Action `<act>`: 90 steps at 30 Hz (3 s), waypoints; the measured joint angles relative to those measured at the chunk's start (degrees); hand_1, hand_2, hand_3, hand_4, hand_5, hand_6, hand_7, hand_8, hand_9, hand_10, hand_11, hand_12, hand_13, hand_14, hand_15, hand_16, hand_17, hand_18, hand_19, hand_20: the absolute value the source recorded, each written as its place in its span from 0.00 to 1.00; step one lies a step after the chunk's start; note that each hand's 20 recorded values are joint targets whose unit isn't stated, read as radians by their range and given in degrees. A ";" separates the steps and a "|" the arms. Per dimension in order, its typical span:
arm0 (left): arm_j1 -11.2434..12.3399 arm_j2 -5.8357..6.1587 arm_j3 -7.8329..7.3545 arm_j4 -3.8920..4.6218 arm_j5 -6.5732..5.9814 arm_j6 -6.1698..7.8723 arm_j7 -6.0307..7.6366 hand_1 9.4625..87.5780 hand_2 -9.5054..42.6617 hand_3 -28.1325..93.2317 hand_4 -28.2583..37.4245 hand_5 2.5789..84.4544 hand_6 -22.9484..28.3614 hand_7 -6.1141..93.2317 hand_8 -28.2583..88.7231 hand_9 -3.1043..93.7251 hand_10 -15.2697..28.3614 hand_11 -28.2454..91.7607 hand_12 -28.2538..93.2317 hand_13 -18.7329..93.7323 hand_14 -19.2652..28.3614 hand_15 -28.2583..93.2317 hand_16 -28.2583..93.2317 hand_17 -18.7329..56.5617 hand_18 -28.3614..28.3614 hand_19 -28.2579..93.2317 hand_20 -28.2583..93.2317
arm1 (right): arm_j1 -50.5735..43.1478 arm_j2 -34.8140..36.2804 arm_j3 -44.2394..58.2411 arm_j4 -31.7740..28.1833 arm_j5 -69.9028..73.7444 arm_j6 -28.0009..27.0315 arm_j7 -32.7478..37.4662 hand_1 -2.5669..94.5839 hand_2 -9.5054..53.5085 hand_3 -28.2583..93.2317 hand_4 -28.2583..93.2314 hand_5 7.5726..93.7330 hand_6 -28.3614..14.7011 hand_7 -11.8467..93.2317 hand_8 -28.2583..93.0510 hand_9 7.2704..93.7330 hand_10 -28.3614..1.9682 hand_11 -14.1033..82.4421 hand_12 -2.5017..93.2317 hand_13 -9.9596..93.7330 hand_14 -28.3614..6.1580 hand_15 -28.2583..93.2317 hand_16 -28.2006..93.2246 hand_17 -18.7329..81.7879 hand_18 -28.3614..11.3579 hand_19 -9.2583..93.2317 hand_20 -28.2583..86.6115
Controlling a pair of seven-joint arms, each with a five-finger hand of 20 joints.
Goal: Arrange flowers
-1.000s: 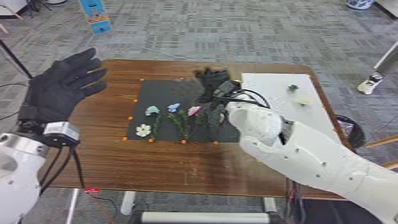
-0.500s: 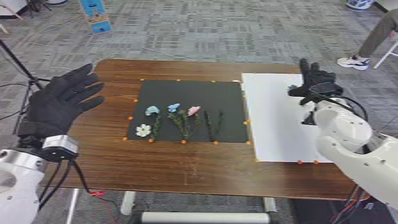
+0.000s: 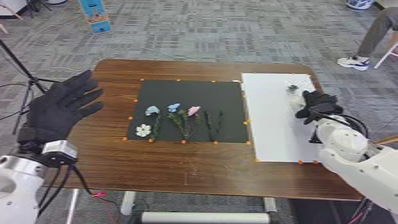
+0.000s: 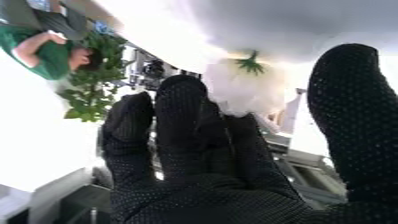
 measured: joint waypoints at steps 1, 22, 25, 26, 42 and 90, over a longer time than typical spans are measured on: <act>0.22 -0.05 -0.16 -0.06 0.00 0.02 -0.04 0.14 0.10 0.81 0.00 0.34 0.50 0.23 0.17 0.32 0.62 0.38 0.36 0.37 0.70 0.42 0.25 0.10 0.90 0.59 0.30 | 1.32 -0.25 -1.79 0.80 0.00 0.85 -0.22 0.39 0.00 0.93 0.00 0.43 0.62 0.35 0.12 0.50 0.63 0.42 0.24 0.65 0.55 0.94 0.46 0.50 0.19 0.96 0.72; 2.66 -1.16 -3.30 -1.37 0.02 0.70 0.32 0.14 0.09 0.81 0.00 0.34 0.50 0.23 0.17 0.32 0.62 0.38 0.36 0.37 0.70 0.42 0.25 0.10 0.90 0.59 0.30 | 7.80 -3.24 -10.95 -4.41 -1.24 13.69 -6.69 0.56 0.00 0.90 0.00 0.79 0.73 0.51 0.21 0.92 0.76 0.36 0.52 0.78 0.66 0.91 0.51 0.59 0.20 1.00 0.75; 2.47 -1.18 -3.14 -1.35 0.02 0.70 0.31 0.14 0.09 0.81 0.00 0.34 0.50 0.23 0.17 0.32 0.62 0.38 0.36 0.37 0.69 0.42 0.25 0.10 0.90 0.59 0.30 | 10.44 -5.96 -14.28 -4.62 -1.03 13.06 -8.95 0.56 0.00 0.90 0.00 0.79 0.73 0.50 0.21 0.92 0.77 0.36 0.52 0.79 0.66 0.91 0.51 0.60 0.21 1.00 0.75; 2.33 -1.18 -3.02 -1.33 0.02 0.71 0.30 0.14 0.09 0.81 0.00 0.34 0.50 0.23 0.17 0.32 0.62 0.38 0.36 0.37 0.70 0.42 0.25 0.10 0.90 0.59 0.30 | 11.50 -7.21 -15.11 -4.43 -1.01 12.58 -9.64 0.56 0.00 0.90 0.00 0.79 0.73 0.50 0.21 0.92 0.77 0.36 0.52 0.79 0.66 0.91 0.51 0.60 0.21 1.00 0.75; -0.15 -1.08 -1.18 -0.62 -0.03 0.99 0.19 0.14 0.09 0.81 0.00 0.34 0.50 0.23 0.17 0.32 0.62 0.38 0.36 0.37 0.70 0.42 0.25 0.10 0.90 0.59 0.30 | 20.67 -19.95 -20.16 -2.63 -1.56 10.55 -11.16 0.56 0.00 0.90 0.00 0.80 0.74 0.50 0.21 0.93 0.77 0.35 0.52 0.79 0.67 0.92 0.52 0.60 0.21 1.00 0.77; -1.83 0.07 0.27 0.31 -0.13 0.62 -0.67 0.14 0.10 0.81 0.00 0.34 0.50 0.23 0.17 0.32 0.62 0.38 0.36 0.37 0.70 0.42 0.25 0.10 0.90 0.59 0.30 | 18.45 -20.40 -24.63 -0.66 -7.08 7.19 -6.28 0.44 0.00 0.95 0.00 0.52 0.67 0.42 0.11 0.58 0.59 0.51 0.30 0.69 0.61 0.93 0.52 0.53 0.22 1.00 0.75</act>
